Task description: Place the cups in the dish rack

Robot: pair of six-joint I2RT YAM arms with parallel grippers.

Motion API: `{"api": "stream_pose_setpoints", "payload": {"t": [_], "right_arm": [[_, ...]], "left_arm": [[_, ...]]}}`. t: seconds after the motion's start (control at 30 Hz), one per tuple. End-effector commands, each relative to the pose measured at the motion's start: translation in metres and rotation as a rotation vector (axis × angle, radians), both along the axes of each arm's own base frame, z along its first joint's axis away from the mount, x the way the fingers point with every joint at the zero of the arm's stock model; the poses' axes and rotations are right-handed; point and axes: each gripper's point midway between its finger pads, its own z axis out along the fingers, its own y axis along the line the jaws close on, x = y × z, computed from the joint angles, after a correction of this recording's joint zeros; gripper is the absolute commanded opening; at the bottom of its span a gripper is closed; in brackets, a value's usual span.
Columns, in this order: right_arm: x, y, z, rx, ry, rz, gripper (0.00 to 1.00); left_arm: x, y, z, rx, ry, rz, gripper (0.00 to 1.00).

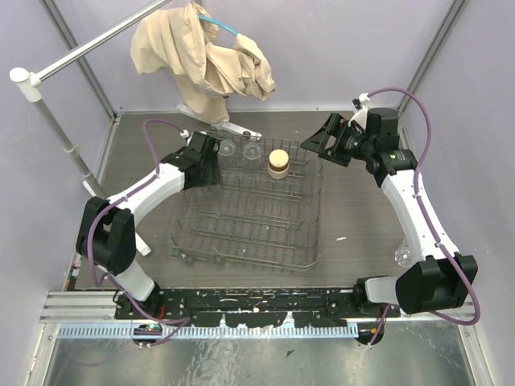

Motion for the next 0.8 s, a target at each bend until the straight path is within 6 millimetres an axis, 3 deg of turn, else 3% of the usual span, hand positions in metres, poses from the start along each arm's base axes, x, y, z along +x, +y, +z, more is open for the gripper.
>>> {"api": "stream_pose_setpoints", "payload": {"t": [0.0, 0.43, 0.77], "right_arm": [[-0.001, -0.001, 0.017, 0.0, -0.072, 0.011, 0.85], [-0.001, -0.001, 0.017, 0.0, -0.068, 0.01, 0.85], [-0.003, -0.001, 0.018, 0.003, -0.065, 0.009, 0.85]], "left_arm": [[0.012, 0.002, 0.002, 0.021, -0.05, 0.011, 0.0], [0.007, 0.005, 0.012, 0.045, -0.091, 0.023, 0.0], [0.008, 0.013, 0.036, 0.055, -0.151, 0.04, 0.0]]}}
